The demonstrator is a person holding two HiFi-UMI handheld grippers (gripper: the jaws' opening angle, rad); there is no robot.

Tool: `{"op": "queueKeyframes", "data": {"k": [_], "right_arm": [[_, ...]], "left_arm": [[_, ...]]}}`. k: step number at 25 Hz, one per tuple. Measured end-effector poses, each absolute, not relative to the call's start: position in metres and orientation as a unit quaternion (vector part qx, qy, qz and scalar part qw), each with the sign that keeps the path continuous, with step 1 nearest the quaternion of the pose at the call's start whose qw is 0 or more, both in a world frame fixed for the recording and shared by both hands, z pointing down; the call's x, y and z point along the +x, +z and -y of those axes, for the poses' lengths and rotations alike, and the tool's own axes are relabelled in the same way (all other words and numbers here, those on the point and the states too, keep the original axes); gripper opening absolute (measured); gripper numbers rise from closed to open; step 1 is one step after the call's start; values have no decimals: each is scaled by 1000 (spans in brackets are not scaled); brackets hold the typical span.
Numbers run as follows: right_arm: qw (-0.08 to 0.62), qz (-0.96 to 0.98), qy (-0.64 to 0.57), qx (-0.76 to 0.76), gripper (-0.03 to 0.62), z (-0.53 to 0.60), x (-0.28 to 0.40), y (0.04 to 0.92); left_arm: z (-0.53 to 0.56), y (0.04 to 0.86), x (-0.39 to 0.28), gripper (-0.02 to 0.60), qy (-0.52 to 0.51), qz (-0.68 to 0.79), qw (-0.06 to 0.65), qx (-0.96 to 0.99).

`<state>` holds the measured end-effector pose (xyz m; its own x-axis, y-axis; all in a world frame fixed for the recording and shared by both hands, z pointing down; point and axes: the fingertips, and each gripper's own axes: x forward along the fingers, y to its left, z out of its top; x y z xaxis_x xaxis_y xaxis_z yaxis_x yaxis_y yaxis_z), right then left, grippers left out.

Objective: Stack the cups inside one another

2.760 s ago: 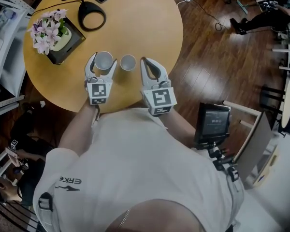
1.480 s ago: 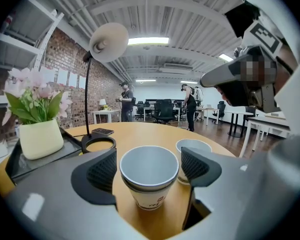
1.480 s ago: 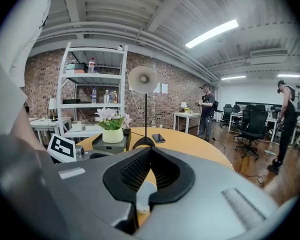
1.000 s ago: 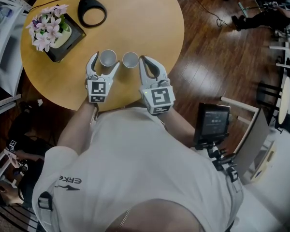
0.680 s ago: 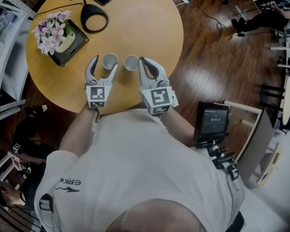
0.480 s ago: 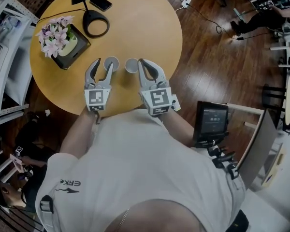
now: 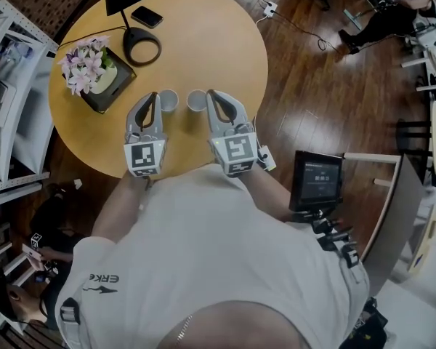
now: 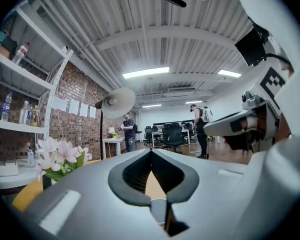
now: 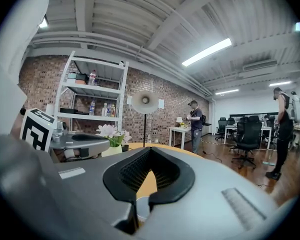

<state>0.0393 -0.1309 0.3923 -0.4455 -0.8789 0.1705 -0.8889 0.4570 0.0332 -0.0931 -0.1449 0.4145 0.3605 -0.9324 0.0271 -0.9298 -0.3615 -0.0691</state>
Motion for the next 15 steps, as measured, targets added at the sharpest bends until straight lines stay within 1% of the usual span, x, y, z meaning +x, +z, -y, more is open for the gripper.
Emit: {"op": "queueKeyframes", "data": {"k": [15], "right_arm": [[103,837,25,537,14,124,46,401]], "left_arm": [[134,419,-95,2,-23,-559,10,-829]]}}
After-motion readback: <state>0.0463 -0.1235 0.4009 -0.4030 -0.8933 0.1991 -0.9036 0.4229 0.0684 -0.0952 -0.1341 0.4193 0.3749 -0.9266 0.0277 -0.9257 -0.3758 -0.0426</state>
